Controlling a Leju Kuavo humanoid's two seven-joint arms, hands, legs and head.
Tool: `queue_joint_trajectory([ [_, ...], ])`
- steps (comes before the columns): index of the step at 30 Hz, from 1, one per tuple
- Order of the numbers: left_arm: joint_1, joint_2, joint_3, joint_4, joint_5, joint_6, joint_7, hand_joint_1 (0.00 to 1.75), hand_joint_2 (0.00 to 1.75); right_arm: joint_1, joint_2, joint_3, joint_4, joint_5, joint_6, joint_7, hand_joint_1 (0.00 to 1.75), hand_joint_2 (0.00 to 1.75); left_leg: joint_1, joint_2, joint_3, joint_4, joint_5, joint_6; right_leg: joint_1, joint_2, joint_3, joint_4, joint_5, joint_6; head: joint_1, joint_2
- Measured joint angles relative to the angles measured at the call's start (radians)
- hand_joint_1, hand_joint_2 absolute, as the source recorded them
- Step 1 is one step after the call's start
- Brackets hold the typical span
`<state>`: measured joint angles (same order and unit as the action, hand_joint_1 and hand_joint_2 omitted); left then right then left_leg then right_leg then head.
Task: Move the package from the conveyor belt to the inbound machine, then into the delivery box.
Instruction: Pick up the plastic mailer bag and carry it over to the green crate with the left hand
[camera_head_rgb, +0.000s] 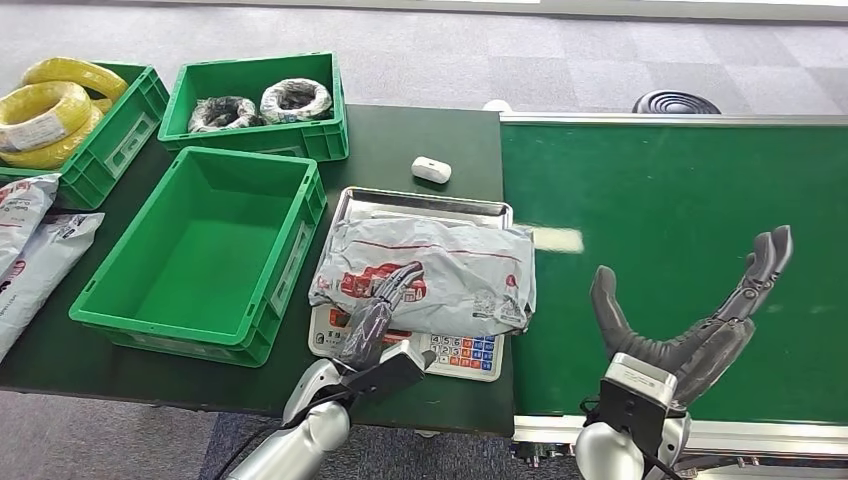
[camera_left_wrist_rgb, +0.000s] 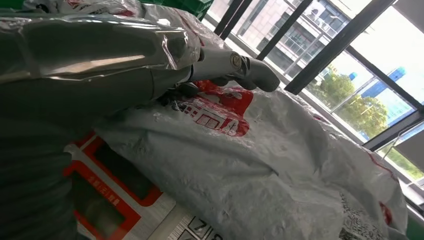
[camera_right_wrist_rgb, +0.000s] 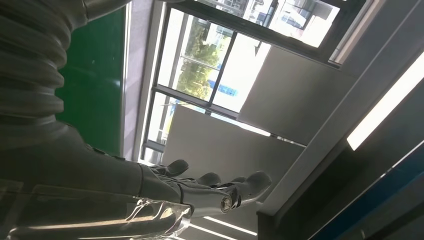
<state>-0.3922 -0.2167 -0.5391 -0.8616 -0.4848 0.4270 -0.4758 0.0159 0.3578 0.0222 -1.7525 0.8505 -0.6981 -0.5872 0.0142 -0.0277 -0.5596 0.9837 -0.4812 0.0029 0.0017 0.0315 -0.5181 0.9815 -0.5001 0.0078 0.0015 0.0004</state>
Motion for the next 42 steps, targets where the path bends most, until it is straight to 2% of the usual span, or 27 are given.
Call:
queue_joint_trajectory([
  [11, 0.006, 0.000, 0.035, 0.028, 0.000, 0.003, -0.007, 0.01, 1.75, -0.002, 0.000, 0.014, 0.000, -0.004, 0.000, -0.005, 0.00, 1.75, 0.000, 0.000, 0.000, 0.000, 0.000, 0.000, 0.000, 0.000, 0.000, 0.000, 0.000, 0.000, 0.000, 0.000],
  [12, 0.006, 0.000, 0.036, 0.029, 0.000, 0.003, -0.007, 0.37, 1.75, -0.003, 0.000, 0.016, 0.000, -0.004, 0.000, -0.005, 0.00, 1.75, 0.000, 0.000, 0.000, 0.000, 0.000, 0.000, 0.000, 0.000, 0.000, 0.000, 0.000, 0.000, 0.000, 0.000],
  [15, 0.007, 0.000, 0.042, 0.029, 0.001, 0.003, -0.009, 1.60, 1.75, -0.006, 0.000, 0.024, 0.002, -0.005, 0.000, -0.005, 0.00, 1.75, 0.000, 0.000, 0.000, 0.000, 0.000, 0.000, 0.000, 0.000, 0.001, 0.000, 0.000, 0.000, 0.000, 0.000],
  [16, 0.008, 0.000, 0.045, 0.029, 0.001, 0.003, -0.010, 1.66, 1.75, -0.008, 0.000, 0.027, 0.003, -0.006, 0.000, -0.005, 0.00, 1.75, 0.000, 0.000, 0.000, 0.000, 0.000, 0.000, 0.000, 0.000, 0.001, 0.000, 0.000, 0.000, 0.000, 0.000],
  [20, 0.010, 0.000, 0.051, 0.024, 0.002, 0.002, -0.012, 1.63, 1.75, -0.015, 0.000, 0.036, 0.012, -0.007, 0.000, -0.005, 0.00, 1.75, 0.000, 0.000, 0.001, 0.000, 0.000, 0.000, 0.000, 0.000, 0.001, 0.001, 0.000, 0.000, 0.000, 0.000],
  [31, 0.029, 0.001, 0.077, -0.030, 0.003, 0.000, -0.011, 1.74, 1.75, -0.023, 0.000, 0.053, 0.033, -0.006, 0.000, -0.005, 0.00, 1.75, 0.000, 0.000, 0.001, 0.000, 0.000, 0.000, 0.000, 0.000, 0.001, 0.001, 0.000, 0.000, 0.000, 0.000],
  [42, 0.062, 0.008, 0.101, -0.071, 0.004, -0.015, -0.003, 1.73, 1.75, -0.023, 0.000, 0.059, 0.041, -0.008, 0.000, -0.008, 0.00, 1.75, 0.000, 0.000, 0.001, 0.000, 0.000, 0.000, 0.000, 0.000, 0.002, 0.001, 0.000, 0.000, 0.000, 0.000],
])
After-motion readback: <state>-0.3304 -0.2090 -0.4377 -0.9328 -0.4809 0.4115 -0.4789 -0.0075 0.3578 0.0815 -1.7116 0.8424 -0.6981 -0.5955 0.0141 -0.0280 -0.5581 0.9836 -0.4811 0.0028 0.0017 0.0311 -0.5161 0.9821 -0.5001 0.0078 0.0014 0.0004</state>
